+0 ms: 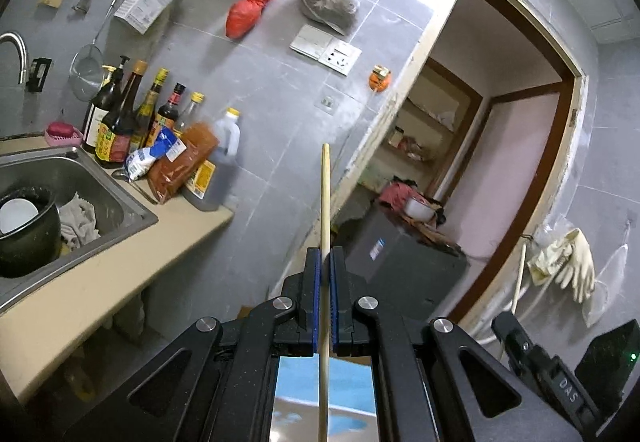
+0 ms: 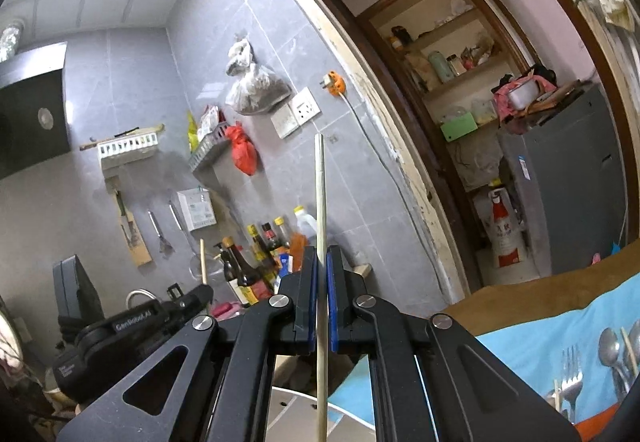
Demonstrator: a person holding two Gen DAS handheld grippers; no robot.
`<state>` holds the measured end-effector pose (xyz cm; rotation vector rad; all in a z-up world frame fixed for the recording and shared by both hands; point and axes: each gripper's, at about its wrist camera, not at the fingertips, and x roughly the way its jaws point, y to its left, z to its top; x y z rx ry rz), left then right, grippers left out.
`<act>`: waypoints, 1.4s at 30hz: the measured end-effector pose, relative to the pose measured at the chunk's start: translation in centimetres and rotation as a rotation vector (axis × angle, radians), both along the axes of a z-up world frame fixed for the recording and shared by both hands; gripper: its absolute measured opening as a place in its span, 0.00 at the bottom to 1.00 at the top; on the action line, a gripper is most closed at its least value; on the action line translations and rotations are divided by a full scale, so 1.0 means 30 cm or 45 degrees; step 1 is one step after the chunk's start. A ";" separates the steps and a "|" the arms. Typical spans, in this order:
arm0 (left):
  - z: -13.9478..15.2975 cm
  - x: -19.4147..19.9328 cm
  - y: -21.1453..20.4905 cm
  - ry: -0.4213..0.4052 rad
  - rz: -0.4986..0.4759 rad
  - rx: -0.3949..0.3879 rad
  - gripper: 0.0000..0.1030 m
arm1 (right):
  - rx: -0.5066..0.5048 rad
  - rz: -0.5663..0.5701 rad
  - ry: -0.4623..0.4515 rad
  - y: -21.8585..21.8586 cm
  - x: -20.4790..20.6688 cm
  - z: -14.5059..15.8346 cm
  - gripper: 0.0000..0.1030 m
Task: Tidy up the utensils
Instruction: 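Lift the chopsticks upright with both tools and carry them over the white caddy, then lower the chopsticks into the caddy and open both tools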
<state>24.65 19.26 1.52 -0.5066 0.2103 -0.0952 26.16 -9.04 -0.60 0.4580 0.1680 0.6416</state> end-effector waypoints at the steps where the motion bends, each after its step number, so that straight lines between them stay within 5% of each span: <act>1: -0.011 0.007 -0.001 0.001 0.009 0.009 0.02 | -0.002 -0.006 0.003 0.004 0.001 -0.013 0.03; 14: -0.130 -0.008 -0.083 -0.004 0.097 0.170 0.02 | -0.086 -0.014 -0.017 0.054 -0.006 -0.150 0.03; 26: -0.203 -0.032 -0.118 0.125 -0.029 0.247 0.04 | -0.171 -0.004 0.035 0.055 -0.036 -0.173 0.09; 30: -0.190 -0.048 -0.125 0.141 -0.068 0.245 0.26 | -0.163 -0.004 0.039 0.033 -0.051 -0.155 0.20; 34: -0.159 -0.062 -0.140 0.152 -0.085 0.246 0.29 | -0.165 -0.015 0.038 0.000 -0.064 -0.118 0.21; 39: -0.106 -0.086 -0.193 0.150 -0.094 0.265 0.51 | -0.175 -0.075 0.055 -0.087 -0.086 -0.074 0.56; 42: -0.076 -0.106 -0.249 0.145 -0.098 0.291 0.65 | -0.191 -0.119 0.072 -0.150 -0.099 -0.059 0.63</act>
